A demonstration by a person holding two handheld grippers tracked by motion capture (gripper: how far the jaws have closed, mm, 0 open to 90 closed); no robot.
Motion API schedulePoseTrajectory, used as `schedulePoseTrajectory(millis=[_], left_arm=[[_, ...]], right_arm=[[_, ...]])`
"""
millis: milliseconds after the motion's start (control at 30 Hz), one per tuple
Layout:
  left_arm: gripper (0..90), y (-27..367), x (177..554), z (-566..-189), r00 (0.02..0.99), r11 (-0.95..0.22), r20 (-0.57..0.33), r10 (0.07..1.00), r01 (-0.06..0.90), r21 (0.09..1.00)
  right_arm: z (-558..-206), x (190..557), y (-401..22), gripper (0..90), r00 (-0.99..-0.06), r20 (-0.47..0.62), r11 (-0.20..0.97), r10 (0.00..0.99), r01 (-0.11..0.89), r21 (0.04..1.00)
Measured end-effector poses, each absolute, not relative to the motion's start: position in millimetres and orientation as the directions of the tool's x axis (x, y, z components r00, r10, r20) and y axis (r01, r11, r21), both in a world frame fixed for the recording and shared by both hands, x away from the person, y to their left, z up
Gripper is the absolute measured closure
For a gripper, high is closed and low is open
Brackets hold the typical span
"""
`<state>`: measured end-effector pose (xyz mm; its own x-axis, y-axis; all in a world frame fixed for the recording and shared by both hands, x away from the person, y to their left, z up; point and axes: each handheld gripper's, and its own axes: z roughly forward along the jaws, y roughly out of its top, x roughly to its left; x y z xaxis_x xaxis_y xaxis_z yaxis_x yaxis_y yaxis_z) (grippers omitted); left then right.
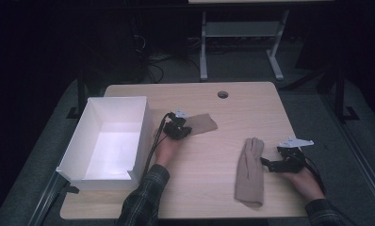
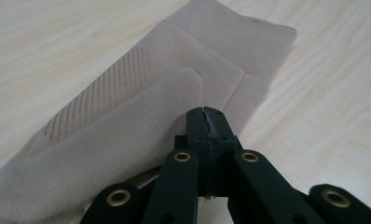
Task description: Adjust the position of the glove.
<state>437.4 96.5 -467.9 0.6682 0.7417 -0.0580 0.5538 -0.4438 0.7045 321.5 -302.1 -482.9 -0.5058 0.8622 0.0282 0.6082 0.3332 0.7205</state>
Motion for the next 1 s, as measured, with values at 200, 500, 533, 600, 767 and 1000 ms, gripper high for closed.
schedulePoseTrajectory(millis=[200, 500, 533, 600, 767, 1000], left_arm=[[89.9, 95, 423, -466, 0.682, -0.449, -0.081, 0.727, 0.561, 0.696], [89.9, 89, 394, -464, 0.733, -0.505, -0.08, 0.675, 0.539, 0.675], [89.9, 89, 394, -464, 0.733, -0.505, -0.08, 0.675, 0.539, 0.675], [89.9, 87, 385, -463, 0.747, -0.524, -0.071, 0.661, 0.527, 0.669], [89.9, 85, 371, -463, 0.756, -0.529, -0.083, 0.649, 0.526, 0.666], [89.8, 74, 368, -451, 0.774, -0.517, -0.092, 0.627, 0.501, 0.694]], right_arm=[[-483, 321, -302, 12.8, -0.504, 0.033, 0.33, 0.863, 0.613, 0.718], [-483, 321, -302, 12.8, -0.504, 0.033, 0.33, 0.863, 0.613, 0.718], [-483, 321, -302, 12.8, -0.504, 0.033, 0.33, 0.863, 0.613, 0.718], [-483, 321, -302, 12.8, -0.504, 0.033, 0.33, 0.863, 0.613, 0.718], [-483, 321, -302, 12.8, -0.504, 0.033, 0.33, 0.863, 0.612, 0.718], [-483, 321, -302, 12.8, -0.504, 0.033, 0.33, 0.863, 0.613, 0.718]])
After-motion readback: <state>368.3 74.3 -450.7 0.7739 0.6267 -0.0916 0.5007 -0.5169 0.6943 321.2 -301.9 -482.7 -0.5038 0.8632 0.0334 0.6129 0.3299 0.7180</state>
